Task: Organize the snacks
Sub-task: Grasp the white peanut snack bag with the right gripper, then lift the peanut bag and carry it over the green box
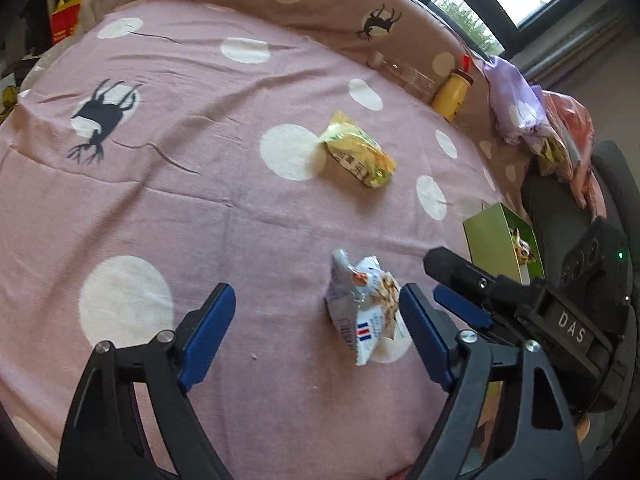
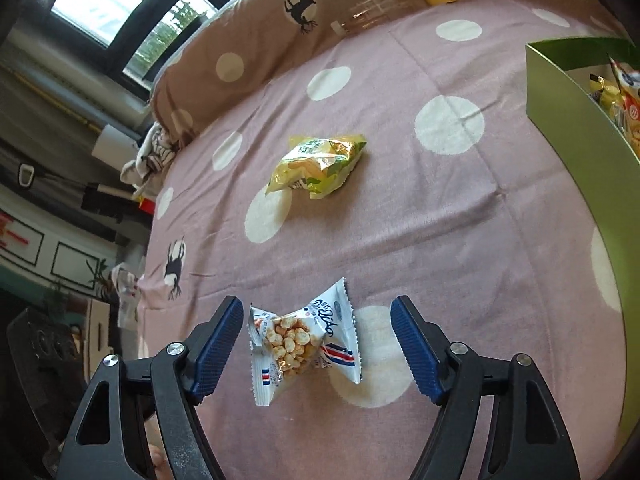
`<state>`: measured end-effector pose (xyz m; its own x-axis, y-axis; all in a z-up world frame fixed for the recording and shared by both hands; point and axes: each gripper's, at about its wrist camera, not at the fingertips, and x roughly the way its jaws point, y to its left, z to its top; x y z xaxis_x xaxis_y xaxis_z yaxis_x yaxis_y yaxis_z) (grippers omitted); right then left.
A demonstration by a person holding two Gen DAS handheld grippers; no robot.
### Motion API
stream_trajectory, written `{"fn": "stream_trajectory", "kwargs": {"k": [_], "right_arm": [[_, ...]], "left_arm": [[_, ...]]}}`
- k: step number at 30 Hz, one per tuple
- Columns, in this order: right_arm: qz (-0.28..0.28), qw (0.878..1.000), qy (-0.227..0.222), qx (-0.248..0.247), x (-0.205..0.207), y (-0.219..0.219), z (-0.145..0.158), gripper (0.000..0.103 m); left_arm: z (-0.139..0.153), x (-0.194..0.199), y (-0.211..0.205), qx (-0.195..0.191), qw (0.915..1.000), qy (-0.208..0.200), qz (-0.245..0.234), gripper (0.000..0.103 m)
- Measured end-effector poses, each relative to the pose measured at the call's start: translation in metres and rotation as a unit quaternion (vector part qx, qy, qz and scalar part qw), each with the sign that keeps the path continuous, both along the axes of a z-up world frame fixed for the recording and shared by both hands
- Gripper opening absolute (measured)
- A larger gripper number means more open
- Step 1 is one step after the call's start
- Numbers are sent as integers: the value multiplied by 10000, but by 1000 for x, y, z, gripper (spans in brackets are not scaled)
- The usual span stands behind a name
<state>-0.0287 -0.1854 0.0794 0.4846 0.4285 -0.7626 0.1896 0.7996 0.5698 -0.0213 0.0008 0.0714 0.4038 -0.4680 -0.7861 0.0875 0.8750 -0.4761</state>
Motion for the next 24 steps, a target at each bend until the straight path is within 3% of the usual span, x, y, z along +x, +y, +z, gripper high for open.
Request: {"fn": "stream_trajectory", "kwargs": {"k": [4,7,10,15,19,24], "right_arm": [[121,9985,231,480,5,0,-17,77],[240,9964,431,684,10,4,-31,77],[396,9949,539,750,13,11,-38,68],[452,9970,294,551,11,15,-30,62],[388,9983,-155,401,4,9,-7,61],[86,9961,-831,284,-14,-13,30,61]], "left_arm": [[-11,-1,-21,-69,9992,192,-343,70],[-20,1,-32,50,9984,314,-463,52],[-23,3,-39,-90,9975,321,-626,36],[-10,-3,-50,254,9968,-137,-743,33],[5,-7,-56,262,9951,-540,-783,32],[38,-17,-78,167,9863,-1293,-1015,31]]}}
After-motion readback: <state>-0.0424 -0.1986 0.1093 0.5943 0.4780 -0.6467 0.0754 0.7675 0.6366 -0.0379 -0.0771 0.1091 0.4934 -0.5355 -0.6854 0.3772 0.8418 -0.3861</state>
